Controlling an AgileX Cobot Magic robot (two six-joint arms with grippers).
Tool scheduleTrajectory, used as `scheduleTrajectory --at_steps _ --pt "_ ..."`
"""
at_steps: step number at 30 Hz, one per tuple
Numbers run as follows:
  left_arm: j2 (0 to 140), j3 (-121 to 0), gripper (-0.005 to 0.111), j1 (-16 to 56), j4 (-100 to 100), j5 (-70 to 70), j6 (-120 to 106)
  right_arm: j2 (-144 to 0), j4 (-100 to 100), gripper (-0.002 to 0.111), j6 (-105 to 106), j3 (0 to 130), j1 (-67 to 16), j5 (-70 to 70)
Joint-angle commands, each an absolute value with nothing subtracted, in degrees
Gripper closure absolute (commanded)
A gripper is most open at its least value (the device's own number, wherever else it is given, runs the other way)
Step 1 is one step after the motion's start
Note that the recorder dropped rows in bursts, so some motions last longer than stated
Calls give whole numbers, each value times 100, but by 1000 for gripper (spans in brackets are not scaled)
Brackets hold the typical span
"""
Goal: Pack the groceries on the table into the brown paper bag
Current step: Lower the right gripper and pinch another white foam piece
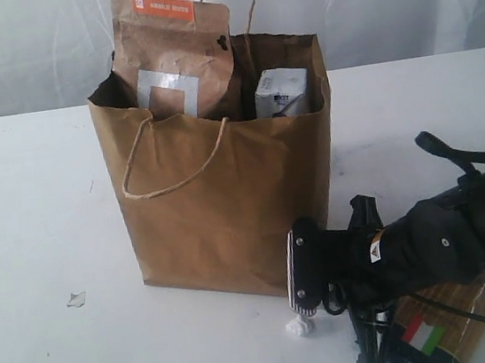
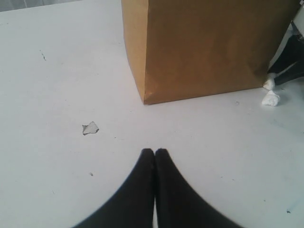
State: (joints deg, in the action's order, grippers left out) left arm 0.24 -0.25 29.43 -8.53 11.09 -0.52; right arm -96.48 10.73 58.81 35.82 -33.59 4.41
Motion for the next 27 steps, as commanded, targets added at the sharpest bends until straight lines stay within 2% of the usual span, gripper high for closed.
scheduleTrajectory --at_steps 1,7,16,27 --pt "0 0 107 2925 -885 1109 0 -9686 1091 106 5745 3551 -3311 506" --pt "0 0 107 2925 -885 1109 0 -9514 1091 108 5134 3551 -3311 506" --pt "0 0 107 2925 -885 1109 0 -8450 1091 108 4120 3244 -3311 688" --pt "0 0 107 2925 -885 1109 0 -7144 1105 108 3978 2855 -3311 1588"
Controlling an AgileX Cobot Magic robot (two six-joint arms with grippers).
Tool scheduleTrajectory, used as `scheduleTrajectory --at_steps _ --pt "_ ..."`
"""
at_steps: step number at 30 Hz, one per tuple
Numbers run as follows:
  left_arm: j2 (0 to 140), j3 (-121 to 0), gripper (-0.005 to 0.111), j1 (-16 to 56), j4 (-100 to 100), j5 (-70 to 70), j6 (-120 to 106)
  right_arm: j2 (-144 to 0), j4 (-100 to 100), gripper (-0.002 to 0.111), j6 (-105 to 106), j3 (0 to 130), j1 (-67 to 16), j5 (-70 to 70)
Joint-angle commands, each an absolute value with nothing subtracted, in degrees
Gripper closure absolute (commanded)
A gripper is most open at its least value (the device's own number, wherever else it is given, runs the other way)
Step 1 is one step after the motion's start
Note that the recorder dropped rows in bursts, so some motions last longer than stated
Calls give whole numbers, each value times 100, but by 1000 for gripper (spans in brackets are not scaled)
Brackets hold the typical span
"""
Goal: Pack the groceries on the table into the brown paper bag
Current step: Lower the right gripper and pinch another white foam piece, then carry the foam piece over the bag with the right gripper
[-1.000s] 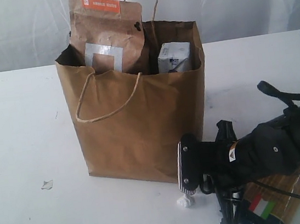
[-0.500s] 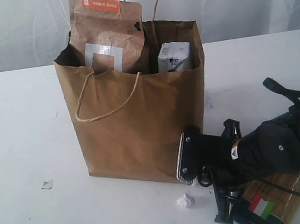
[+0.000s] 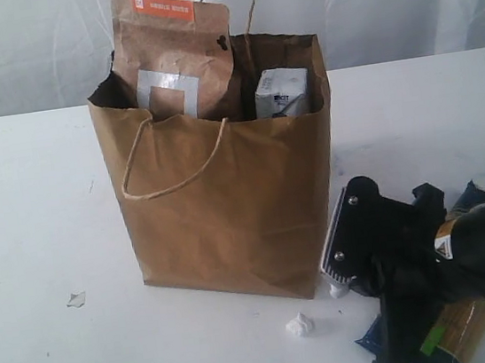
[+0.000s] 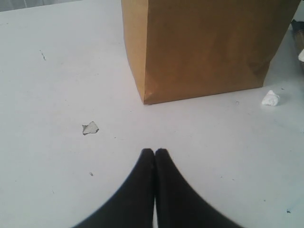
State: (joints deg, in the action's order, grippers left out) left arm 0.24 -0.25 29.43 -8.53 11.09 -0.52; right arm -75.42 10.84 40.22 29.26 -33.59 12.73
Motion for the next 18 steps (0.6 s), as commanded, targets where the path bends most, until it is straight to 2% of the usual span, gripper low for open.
scheduleTrajectory --at_steps 1,11,18 --pt "0 0 107 2925 -885 1109 0 -7016 1105 108 3961 2855 -3311 1655" --pt "0 0 107 2925 -885 1109 0 -5605 1105 108 3703 2964 -3311 1990" --pt "0 0 107 2925 -885 1109 0 -5113 1095 108 3462 3740 -3311 2780"
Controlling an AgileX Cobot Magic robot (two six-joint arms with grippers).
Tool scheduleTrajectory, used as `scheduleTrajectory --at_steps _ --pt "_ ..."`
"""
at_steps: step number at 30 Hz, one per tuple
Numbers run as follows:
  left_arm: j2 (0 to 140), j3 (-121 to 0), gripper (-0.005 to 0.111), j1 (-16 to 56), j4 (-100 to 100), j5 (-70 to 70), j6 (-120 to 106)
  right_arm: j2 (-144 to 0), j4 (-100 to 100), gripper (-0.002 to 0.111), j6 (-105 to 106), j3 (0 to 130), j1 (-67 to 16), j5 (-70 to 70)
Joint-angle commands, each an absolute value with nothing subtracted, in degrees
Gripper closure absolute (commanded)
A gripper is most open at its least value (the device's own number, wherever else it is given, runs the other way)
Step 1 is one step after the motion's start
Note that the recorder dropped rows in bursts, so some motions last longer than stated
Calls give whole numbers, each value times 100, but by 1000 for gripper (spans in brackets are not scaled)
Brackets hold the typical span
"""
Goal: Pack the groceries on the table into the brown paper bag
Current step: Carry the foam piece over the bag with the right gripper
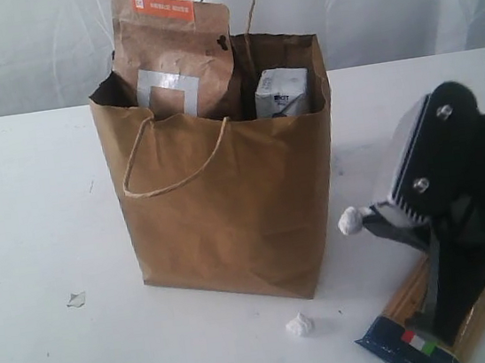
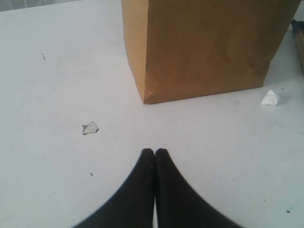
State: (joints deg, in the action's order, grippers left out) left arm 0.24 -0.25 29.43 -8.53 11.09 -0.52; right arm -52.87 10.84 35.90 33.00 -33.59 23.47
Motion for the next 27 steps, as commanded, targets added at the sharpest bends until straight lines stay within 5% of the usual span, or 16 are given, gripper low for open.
scheduleTrajectory --at_steps 1,27 --pt "0 0 107 2925 -885 1109 0 -5113 1095 108 3452 3875 -3311 2904" --pt "0 0 107 2925 -885 1109 0 -7085 1063 108 3427 7090 -3311 3959"
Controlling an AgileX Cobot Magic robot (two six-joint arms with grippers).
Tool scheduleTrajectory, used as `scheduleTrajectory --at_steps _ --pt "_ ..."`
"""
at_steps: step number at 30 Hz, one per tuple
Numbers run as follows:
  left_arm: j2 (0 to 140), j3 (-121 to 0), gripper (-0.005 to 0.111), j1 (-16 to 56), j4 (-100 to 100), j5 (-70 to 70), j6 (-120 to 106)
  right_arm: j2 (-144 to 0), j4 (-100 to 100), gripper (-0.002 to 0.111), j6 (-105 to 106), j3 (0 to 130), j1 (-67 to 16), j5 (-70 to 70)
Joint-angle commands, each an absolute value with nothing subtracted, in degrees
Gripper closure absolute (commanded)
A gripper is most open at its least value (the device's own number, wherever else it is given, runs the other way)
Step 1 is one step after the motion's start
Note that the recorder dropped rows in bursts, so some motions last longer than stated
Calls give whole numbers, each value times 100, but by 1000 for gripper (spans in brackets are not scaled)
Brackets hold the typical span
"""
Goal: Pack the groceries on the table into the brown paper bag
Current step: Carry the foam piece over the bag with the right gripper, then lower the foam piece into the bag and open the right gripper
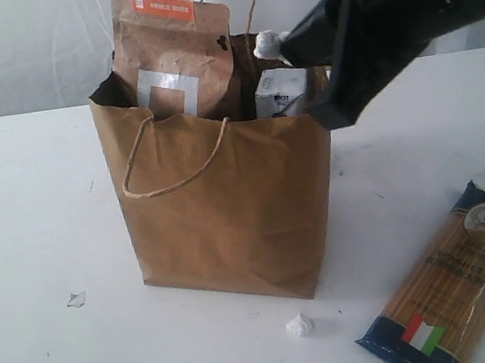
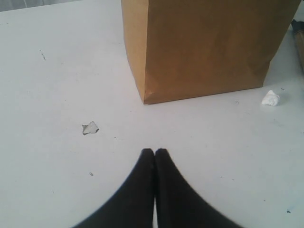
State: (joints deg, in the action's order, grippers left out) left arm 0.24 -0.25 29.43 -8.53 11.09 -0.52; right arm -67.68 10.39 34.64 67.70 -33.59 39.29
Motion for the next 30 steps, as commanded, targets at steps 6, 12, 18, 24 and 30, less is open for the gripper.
scheduleTrajectory --at_steps 6,12,18,24,30 --pt "0 0 107 2925 -885 1109 0 -7496 1063 108 3416 7366 -3311 4027" --pt "0 0 107 2925 -885 1109 0 -7664 1088 108 3266 7366 -3311 4099" --pt "0 0 107 2925 -885 1109 0 -7812 1111 108 3170 7480 -3381 4331" --pt "0 0 107 2925 -885 1109 0 -8017 1111 108 2672 7655 -3381 4608" --pt "0 0 107 2925 -885 1109 0 -8155 1089 108 2321 7885 -3381 4681"
